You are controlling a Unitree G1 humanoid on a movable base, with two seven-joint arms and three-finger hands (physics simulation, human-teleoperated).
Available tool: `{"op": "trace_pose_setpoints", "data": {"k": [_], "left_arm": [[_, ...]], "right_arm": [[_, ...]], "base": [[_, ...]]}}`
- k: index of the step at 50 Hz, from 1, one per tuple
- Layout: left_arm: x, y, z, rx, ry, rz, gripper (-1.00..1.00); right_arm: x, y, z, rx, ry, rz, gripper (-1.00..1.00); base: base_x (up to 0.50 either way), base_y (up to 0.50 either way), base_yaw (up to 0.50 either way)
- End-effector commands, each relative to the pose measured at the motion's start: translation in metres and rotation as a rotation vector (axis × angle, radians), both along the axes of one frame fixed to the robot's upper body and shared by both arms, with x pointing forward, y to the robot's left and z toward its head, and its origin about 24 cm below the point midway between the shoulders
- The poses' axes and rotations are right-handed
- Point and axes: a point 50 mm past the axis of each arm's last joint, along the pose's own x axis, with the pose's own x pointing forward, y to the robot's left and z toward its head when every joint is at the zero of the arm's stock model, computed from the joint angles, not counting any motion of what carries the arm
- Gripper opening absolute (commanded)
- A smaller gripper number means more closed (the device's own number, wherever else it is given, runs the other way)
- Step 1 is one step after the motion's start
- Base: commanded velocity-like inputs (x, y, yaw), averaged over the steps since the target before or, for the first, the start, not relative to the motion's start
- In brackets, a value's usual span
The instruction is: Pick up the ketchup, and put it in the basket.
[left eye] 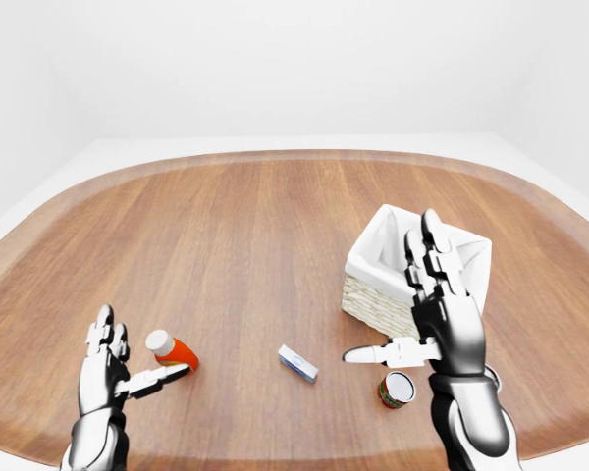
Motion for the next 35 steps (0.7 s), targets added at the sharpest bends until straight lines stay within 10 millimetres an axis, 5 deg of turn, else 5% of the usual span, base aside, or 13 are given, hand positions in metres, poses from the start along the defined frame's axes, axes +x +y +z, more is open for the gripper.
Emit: {"op": "trace_pose_setpoints", "data": {"k": [1,14,33,34,35], "left_arm": [[0.007,0.001,-0.012,-0.017,0.049,0.004,1.0],[0.018,-0.002,-0.02,-0.025,0.087,-0.003,1.0],[0.035,-0.003,-0.061,-0.078,0.291,0.014,1.0],[0.035,-0.003,-0.063,-0.088,0.3,0.012,-0.36],[0.034,-0.003,-0.065,-0.093,0.31,0.012,-0.91]], "right_arm": [[0.001,0.001,-0.002,-0.001,0.007,0.004,1.0],[0.001,0.0,-0.001,-0.002,0.003,0.004,1.0],[0.0,-0.001,0.001,0.0,-0.002,0.003,1.0],[0.0,-0.001,0.001,0.0,-0.004,0.004,1.0],[0.0,-0.001,0.001,0.0,-0.005,0.003,1.0]], "base": [[0.0,0.0,0.0],[0.0,0.0,0.0],[0.0,0.0,0.0],[0.0,0.0,0.0],[0.0,0.0,0.0]]}}
